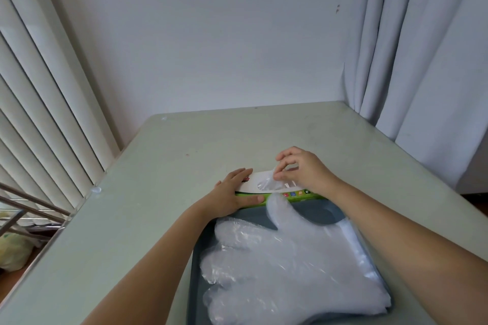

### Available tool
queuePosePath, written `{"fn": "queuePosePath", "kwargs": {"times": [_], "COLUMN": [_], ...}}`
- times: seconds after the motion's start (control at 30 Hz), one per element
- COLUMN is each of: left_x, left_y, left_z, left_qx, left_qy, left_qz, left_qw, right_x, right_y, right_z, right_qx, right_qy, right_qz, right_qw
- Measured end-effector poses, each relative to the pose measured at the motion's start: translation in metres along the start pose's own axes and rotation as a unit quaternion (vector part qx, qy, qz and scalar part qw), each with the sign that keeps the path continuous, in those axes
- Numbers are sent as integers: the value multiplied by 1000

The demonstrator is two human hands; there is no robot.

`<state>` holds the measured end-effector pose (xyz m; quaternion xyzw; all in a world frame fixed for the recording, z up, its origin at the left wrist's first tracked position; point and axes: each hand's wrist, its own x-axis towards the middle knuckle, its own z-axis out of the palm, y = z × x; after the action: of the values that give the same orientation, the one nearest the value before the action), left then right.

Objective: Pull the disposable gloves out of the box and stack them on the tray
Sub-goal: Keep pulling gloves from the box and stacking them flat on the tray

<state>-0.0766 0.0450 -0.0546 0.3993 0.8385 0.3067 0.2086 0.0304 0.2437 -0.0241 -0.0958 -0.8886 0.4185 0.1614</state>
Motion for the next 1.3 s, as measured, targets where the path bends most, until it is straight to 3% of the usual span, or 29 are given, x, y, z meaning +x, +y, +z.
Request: {"fn": "queuePosePath", "kwargs": {"times": [0.13, 0.3, 0.5, 0.57, 0.7, 0.8, 0.9, 1.07, 1.2, 1.3], "left_x": [-2, -4, -5, -4, -4, -3, -3, -2, -5, -5], "left_y": [1, 4, 6, 5, 3, 2, 2, 3, 5, 5], "left_z": [1, -2, -1, 0, 0, 0, 0, 0, 1, 1], "left_qx": [-4, -3, -2, -4, -13, -22, -21, -19, -26, -18], "left_qy": [-1, -1, 4, 5, 6, 6, 3, 4, 5, 5], "left_qz": [-1, 3, 0, -2, -2, -7, -5, -4, -2, -4], "left_qw": [1000, 1000, 1000, 1000, 1000, 1000, 1000, 1000, 1000, 1000], "right_x": [-7, -18, -18, -17, -11, -7, -4, -6, 9, 16], "right_y": [-7, -12, -15, -16, -18, -10, -3, -25, -36, -45], "right_z": [-3, -2, 7, 7, -8, -18, -21, -16, -16, -19], "right_qx": [-6, -200, -335, -315, -128, -12, 70, 13, -11, -94], "right_qy": [6, -77, 13, 36, 147, 210, 192, 53, 70, 66], "right_qz": [-33, -144, -241, -217, -61, 61, 130, 100, 104, 81], "right_qw": [999, 966, 911, 923, 979, 976, 970, 993, 992, 990]}}
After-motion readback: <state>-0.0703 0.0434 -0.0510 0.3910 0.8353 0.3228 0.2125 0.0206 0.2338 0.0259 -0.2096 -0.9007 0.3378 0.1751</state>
